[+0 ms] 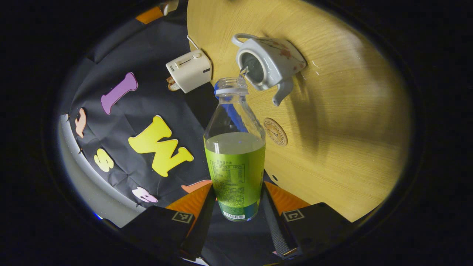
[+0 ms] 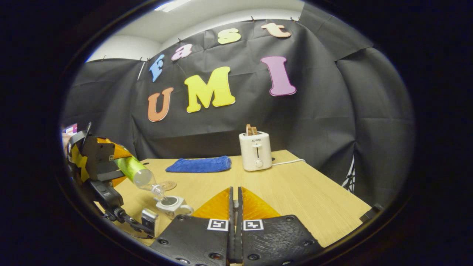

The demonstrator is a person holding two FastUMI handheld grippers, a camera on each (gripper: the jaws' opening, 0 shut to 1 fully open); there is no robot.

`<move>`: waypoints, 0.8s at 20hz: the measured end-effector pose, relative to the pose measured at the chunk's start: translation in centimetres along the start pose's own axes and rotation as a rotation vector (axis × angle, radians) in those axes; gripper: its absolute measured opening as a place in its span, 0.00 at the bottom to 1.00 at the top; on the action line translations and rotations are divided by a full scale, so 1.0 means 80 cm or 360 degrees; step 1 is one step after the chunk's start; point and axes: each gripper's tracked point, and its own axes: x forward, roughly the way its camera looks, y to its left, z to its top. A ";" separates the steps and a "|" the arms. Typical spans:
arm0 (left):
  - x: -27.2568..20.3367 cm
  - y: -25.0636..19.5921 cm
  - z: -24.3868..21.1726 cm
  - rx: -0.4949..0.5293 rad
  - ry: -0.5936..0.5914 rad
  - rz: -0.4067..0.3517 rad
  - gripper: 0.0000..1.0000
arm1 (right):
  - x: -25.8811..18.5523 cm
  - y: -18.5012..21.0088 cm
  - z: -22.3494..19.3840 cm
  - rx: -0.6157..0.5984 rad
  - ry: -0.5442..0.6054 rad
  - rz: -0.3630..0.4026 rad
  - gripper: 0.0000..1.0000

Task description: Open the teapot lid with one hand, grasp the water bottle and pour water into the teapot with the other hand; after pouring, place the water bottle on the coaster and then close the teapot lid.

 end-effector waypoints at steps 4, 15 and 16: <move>0.001 0.012 -0.003 0.0066 0.0028 0.0059 0.73 | -0.001 0.001 -0.001 0.0003 0.0004 0.0003 0.00; -0.001 0.055 -0.003 0.0289 0.0062 0.0233 0.72 | -0.002 -0.006 0.003 0.0013 -0.0004 -0.0007 0.00; -0.001 0.055 -0.002 0.0294 0.0054 0.0237 0.70 | -0.002 -0.005 0.004 0.0013 -0.0004 -0.0008 0.00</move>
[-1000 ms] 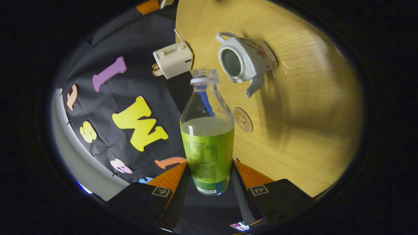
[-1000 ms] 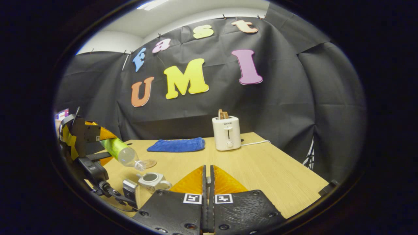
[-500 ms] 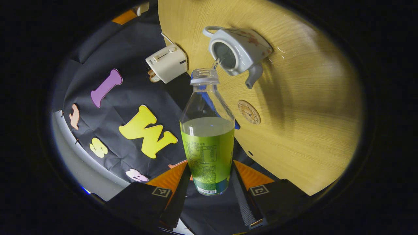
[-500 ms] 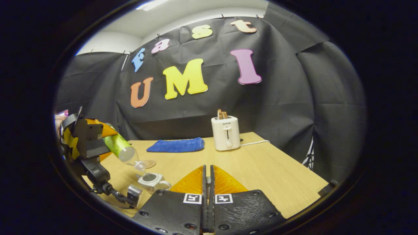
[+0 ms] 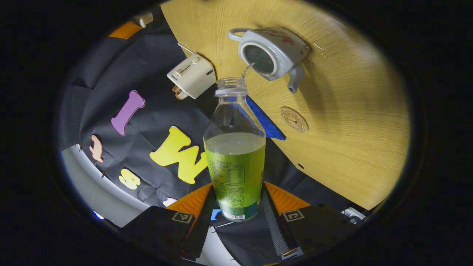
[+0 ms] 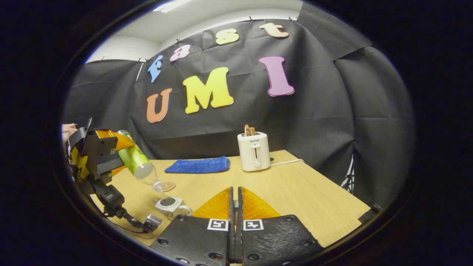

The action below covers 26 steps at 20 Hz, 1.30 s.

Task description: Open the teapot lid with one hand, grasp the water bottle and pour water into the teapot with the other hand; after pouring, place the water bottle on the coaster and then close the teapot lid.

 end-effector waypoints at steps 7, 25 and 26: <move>0.001 0.000 0.002 -0.0018 -0.0010 0.0007 0.73 | -0.002 0.002 0.001 -0.0004 -0.0006 0.0005 0.00; -0.054 -0.141 0.016 -0.2033 -0.0101 -0.0687 0.73 | -0.013 0.017 0.015 0.0004 -0.0040 0.0030 0.00; -0.058 -0.135 0.008 -0.2165 -0.0098 -0.0655 0.73 | -0.014 0.020 0.018 0.0002 -0.0044 0.0035 0.00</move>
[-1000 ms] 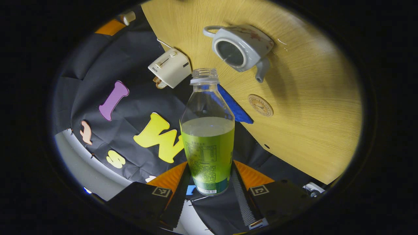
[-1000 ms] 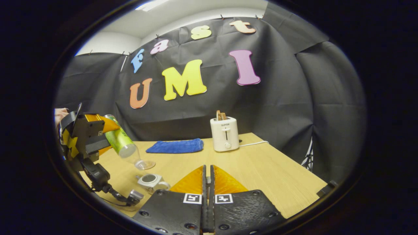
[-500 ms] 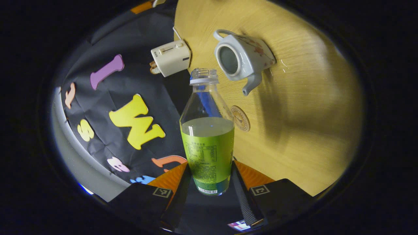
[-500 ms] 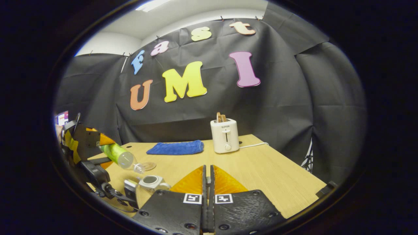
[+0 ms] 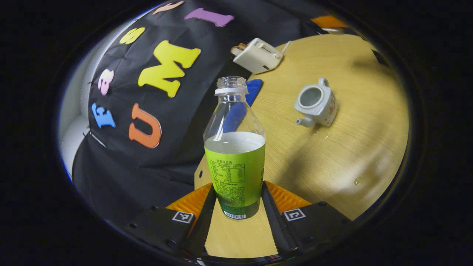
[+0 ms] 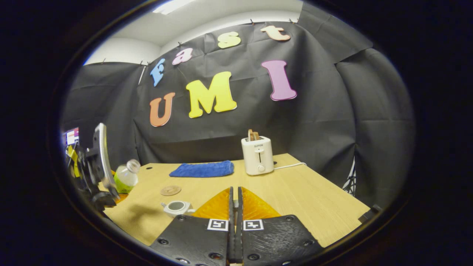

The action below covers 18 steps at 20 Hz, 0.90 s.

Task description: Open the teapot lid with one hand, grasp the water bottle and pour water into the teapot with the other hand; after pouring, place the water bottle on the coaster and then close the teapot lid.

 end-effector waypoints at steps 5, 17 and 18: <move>-0.003 0.006 0.026 -0.0710 -0.0183 -0.0044 0.73 | -0.008 0.013 0.003 -0.0015 -0.0016 0.0009 0.00; 0.048 0.040 0.090 -0.1352 -0.0508 -0.0124 0.74 | -0.003 0.019 -0.005 -0.0059 0.0012 0.0000 0.00; 0.058 0.043 0.095 -0.1373 -0.0523 -0.0127 0.74 | -0.001 0.020 -0.005 -0.0065 0.0016 -0.0004 0.00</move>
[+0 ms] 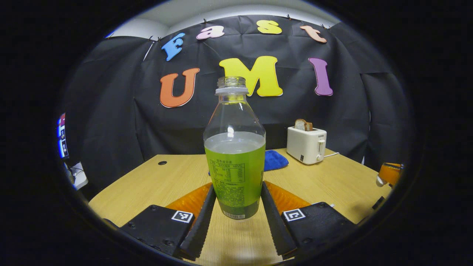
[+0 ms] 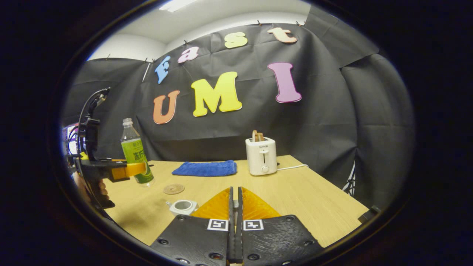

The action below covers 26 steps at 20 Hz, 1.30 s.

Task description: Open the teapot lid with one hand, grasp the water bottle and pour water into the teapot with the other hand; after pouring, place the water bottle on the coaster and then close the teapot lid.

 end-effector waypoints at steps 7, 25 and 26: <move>0.074 0.012 -0.016 0.0028 0.0033 -0.0029 0.74 | 0.016 0.007 -0.012 -0.0054 0.0041 -0.0016 0.00; 0.158 0.013 -0.084 0.0028 0.0194 -0.0067 0.76 | 0.046 0.001 -0.045 -0.0071 0.0155 -0.0063 0.00; 0.159 0.012 -0.081 0.0035 0.0178 -0.0069 0.76 | 0.046 0.002 -0.046 -0.0072 0.0160 -0.0060 0.00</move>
